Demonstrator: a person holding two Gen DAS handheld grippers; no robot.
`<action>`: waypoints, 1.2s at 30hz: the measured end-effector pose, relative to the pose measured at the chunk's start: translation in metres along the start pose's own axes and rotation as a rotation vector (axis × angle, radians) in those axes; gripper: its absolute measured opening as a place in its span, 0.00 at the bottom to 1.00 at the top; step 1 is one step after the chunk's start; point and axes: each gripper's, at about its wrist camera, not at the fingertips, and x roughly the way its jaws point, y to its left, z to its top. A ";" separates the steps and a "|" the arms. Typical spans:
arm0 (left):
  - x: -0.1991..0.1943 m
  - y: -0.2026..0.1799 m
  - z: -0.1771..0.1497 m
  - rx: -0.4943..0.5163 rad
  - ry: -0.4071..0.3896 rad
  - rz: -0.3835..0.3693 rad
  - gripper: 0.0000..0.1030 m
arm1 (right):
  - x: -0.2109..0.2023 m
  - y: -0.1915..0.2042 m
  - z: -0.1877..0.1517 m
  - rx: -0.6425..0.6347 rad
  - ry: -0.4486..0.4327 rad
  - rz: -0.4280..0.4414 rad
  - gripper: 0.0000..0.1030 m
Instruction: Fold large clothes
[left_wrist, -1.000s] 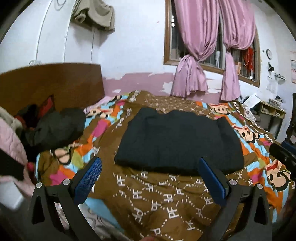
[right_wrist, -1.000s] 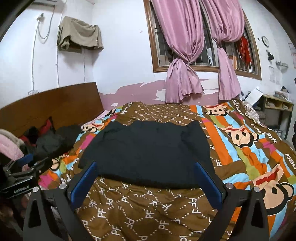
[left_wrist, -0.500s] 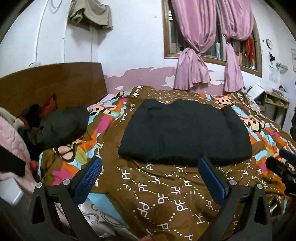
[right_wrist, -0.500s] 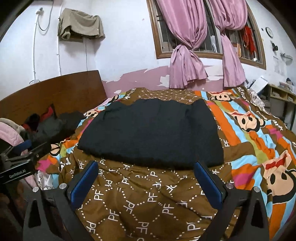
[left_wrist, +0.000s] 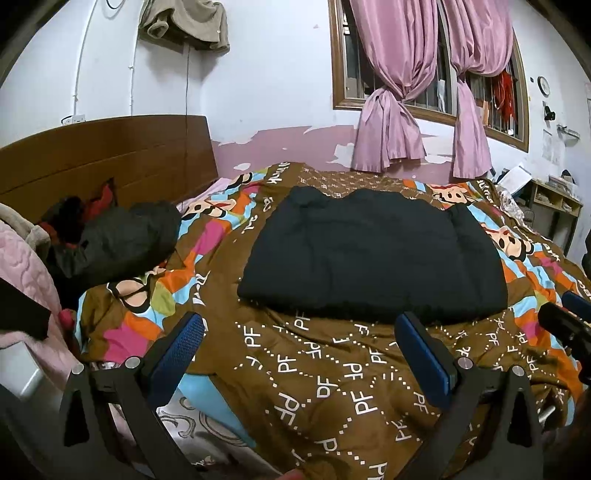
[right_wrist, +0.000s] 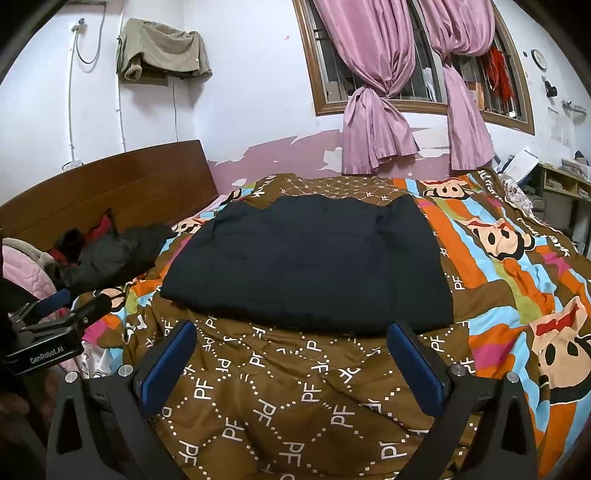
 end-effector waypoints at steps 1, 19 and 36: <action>0.000 0.000 0.000 0.001 0.000 0.000 0.99 | 0.000 0.000 0.000 0.002 -0.001 0.002 1.00; 0.001 0.002 -0.003 -0.012 0.008 -0.016 0.99 | 0.000 0.005 0.002 0.016 0.000 0.007 1.00; 0.002 0.001 -0.005 -0.032 0.021 -0.013 0.99 | 0.000 0.004 0.002 0.025 -0.003 0.004 1.00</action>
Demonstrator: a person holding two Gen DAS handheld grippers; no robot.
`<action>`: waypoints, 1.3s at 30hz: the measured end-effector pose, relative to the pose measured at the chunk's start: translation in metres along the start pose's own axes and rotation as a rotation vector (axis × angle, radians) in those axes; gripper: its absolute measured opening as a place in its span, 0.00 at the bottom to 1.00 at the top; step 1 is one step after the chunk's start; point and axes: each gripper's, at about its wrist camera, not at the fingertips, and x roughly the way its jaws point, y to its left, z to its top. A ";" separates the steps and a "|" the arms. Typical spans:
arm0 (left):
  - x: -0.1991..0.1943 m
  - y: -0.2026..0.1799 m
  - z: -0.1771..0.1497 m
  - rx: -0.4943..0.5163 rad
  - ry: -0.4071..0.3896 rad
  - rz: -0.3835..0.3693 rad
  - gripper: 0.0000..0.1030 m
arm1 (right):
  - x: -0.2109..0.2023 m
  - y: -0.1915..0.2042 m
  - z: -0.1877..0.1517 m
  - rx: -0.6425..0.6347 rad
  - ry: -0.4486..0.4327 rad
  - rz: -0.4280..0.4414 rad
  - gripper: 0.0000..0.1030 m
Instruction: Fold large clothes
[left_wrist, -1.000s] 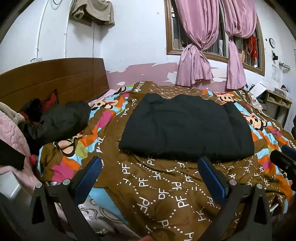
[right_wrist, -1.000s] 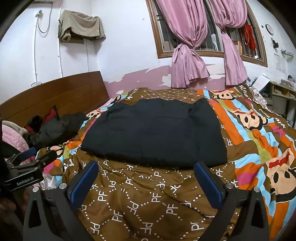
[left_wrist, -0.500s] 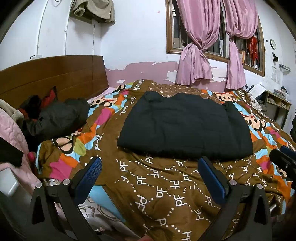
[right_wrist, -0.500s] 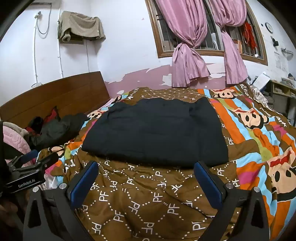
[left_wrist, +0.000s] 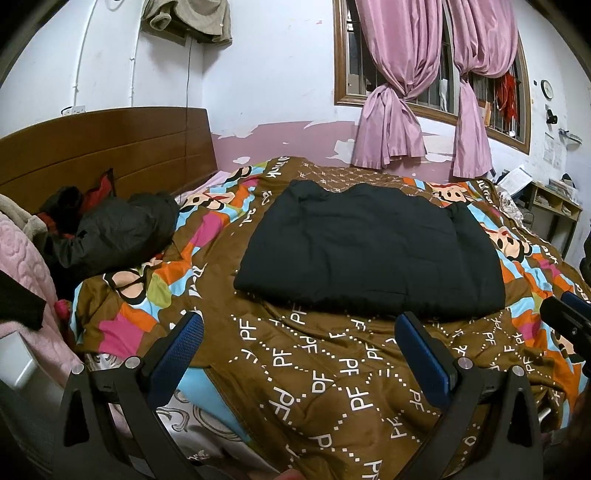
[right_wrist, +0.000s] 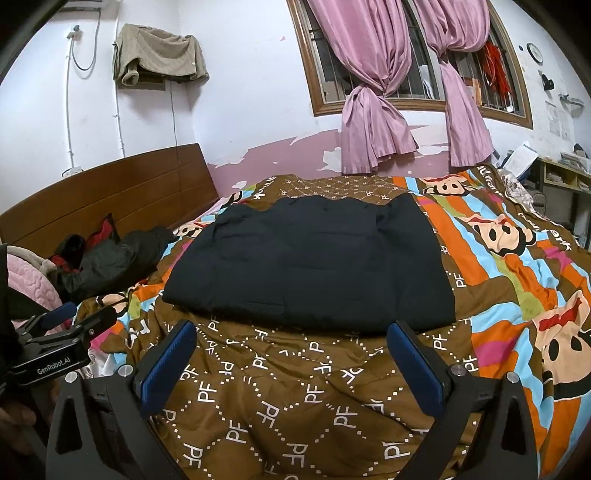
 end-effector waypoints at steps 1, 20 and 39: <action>0.000 0.000 0.000 0.000 -0.001 0.000 0.99 | 0.000 0.000 0.000 0.000 -0.001 0.001 1.00; 0.000 0.002 0.002 0.002 -0.001 0.002 0.99 | 0.000 0.003 0.000 0.000 0.003 0.004 1.00; 0.004 0.000 0.000 0.026 0.030 0.021 0.99 | 0.000 0.003 0.001 0.001 0.004 0.003 1.00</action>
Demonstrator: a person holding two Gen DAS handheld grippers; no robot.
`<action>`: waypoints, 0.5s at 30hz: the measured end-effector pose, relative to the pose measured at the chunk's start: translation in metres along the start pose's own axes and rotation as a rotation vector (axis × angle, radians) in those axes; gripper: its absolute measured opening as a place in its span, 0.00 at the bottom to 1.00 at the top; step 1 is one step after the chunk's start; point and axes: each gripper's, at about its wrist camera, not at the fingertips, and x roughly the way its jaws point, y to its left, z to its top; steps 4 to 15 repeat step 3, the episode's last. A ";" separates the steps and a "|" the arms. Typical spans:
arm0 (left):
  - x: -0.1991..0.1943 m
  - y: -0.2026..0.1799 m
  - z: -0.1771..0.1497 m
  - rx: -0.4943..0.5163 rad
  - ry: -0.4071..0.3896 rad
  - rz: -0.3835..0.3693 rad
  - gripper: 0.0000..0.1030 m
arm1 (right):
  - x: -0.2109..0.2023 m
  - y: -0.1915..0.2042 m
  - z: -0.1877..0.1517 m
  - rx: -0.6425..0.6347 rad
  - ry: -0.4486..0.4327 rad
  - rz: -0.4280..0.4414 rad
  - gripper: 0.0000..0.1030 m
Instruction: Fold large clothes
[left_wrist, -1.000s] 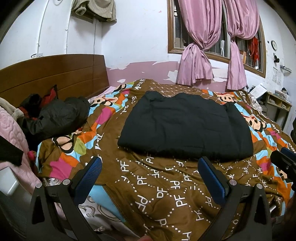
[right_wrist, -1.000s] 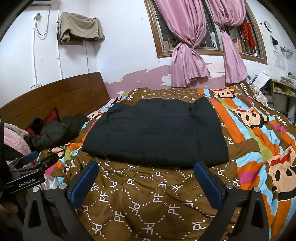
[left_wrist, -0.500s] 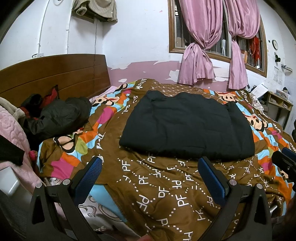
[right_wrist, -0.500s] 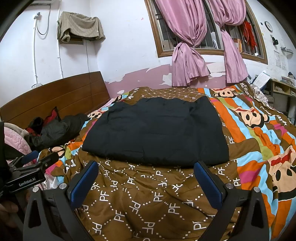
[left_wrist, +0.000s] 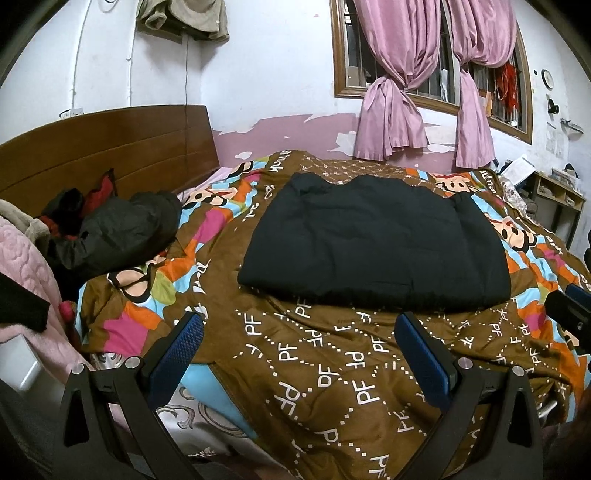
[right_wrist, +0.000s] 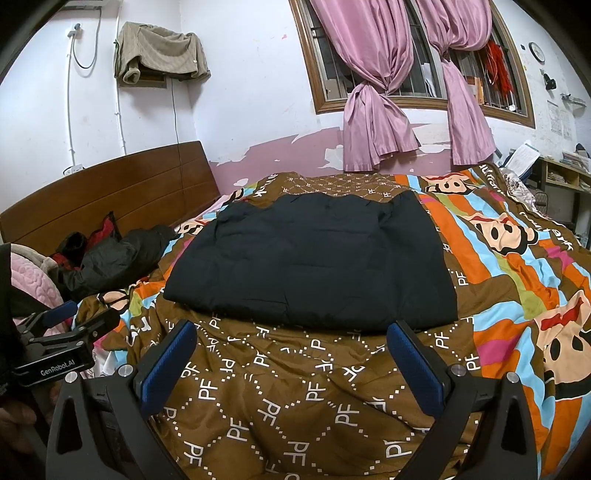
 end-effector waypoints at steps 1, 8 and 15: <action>0.001 0.000 0.000 -0.001 0.001 0.000 0.99 | 0.000 0.000 0.000 0.000 0.000 0.000 1.00; 0.001 -0.002 0.000 0.003 0.001 0.006 0.99 | 0.000 0.000 0.000 0.000 0.001 0.001 1.00; 0.001 -0.002 0.000 0.003 0.001 0.006 0.99 | 0.000 0.000 0.000 0.000 0.001 0.001 1.00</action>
